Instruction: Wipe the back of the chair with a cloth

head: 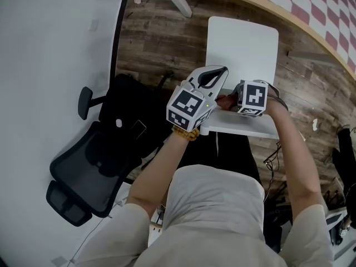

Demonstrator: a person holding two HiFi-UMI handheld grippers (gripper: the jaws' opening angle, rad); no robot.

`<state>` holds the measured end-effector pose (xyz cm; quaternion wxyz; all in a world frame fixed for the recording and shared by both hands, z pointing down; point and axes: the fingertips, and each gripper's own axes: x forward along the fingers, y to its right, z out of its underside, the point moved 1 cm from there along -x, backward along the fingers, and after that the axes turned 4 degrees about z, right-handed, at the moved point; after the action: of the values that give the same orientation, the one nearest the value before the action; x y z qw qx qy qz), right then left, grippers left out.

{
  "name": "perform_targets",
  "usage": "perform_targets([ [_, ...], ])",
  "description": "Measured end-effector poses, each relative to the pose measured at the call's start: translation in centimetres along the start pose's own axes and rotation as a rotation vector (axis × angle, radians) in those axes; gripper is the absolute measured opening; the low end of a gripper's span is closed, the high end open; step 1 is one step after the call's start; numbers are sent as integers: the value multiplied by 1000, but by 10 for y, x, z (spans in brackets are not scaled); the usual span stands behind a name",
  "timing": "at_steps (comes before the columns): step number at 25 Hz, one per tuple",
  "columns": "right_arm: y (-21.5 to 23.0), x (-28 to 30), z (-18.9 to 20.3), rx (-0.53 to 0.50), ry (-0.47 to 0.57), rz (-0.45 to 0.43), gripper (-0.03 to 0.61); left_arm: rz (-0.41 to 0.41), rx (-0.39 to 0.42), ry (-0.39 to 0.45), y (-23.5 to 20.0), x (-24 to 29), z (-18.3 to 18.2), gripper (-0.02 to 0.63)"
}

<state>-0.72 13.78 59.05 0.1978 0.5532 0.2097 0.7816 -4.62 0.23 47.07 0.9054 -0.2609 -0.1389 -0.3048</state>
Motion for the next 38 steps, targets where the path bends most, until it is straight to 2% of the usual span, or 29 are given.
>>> perform_targets([
  [5,10,14,5,-3,-13,-10,84,4,-2,-19,-7,9,9,11],
  [18,34,44,34,40,-70,44,84,-29,-40,-38,-18,17,20,15],
  [32,3,12,31,54,-54,-21,84,-34,-46,-25,0,1,-7,15],
  [38,-14,-11,27,51,-27,-56,84,-56,8,-12,11,-5,-32,15],
])
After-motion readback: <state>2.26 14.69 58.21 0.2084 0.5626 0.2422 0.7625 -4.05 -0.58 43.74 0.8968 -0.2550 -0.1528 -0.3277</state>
